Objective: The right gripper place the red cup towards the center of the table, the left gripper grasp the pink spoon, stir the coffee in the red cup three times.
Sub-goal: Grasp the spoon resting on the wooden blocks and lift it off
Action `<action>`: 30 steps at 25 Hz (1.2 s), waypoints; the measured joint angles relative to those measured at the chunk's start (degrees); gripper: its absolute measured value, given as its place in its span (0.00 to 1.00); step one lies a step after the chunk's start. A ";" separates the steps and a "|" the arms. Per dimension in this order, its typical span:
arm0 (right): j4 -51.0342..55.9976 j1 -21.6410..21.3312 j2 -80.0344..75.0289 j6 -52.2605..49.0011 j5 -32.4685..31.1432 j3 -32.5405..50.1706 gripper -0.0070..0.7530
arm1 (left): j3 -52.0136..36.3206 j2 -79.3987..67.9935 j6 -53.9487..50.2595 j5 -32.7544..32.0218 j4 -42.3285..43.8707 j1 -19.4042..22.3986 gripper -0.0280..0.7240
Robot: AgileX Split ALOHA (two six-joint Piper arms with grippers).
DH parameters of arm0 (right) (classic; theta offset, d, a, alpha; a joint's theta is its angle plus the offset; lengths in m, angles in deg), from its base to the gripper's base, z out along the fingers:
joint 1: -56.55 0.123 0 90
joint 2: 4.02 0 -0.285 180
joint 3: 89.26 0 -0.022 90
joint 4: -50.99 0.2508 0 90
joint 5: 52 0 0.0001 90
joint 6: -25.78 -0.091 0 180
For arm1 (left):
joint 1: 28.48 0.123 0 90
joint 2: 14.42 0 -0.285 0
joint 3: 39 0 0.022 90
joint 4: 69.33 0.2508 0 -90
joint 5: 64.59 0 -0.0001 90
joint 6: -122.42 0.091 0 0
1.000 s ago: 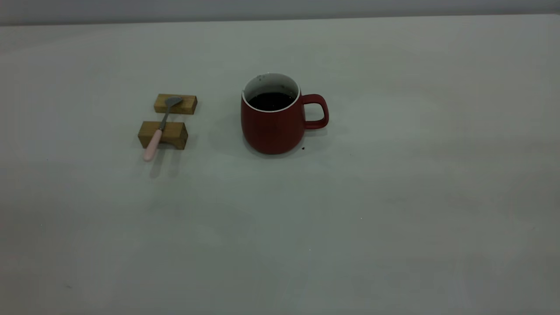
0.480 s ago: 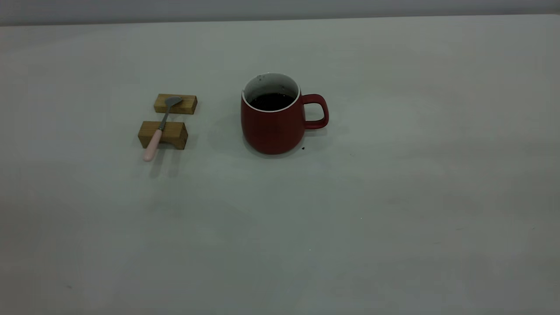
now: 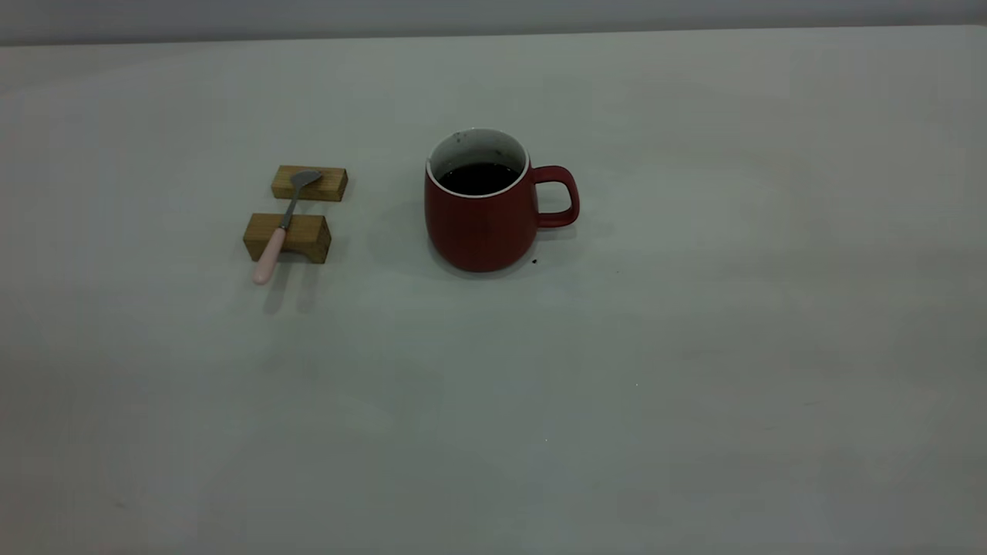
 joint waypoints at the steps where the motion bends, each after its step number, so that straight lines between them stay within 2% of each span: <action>1: 0.00 0.00 0.00 0.00 0.00 0.00 0.63 | 0.00 0.00 0.00 0.00 -0.01 0.00 0.74; 5: 0.00 0.00 0.00 0.00 0.00 0.00 0.63 | 0.00 -3.03 -0.11 0.05 -0.01 0.00 0.76; 9: 0.00 0.00 0.00 0.00 0.00 0.00 0.63 | 0.28 -14.43 -0.11 0.44 -0.01 0.00 0.82; 12: 0.00 0.00 0.00 0.00 0.00 0.00 0.63 | 1.86 -24.87 -0.15 3.25 -0.07 0.00 0.84; 17: 0.00 0.00 0.00 0.00 0.00 0.00 0.63 | 5.64 -41.95 -0.15 10.47 -1.45 0.00 0.83; 25: 0.00 0.00 0.00 0.00 -0.01 0.00 0.63 | 10.01 -70.18 -0.15 28.72 -5.47 0.00 0.82; 30: 0.00 0.00 0.00 0.00 -0.06 0.00 0.63 | 14.73 -85.58 -0.15 36.22 -6.21 0.00 0.82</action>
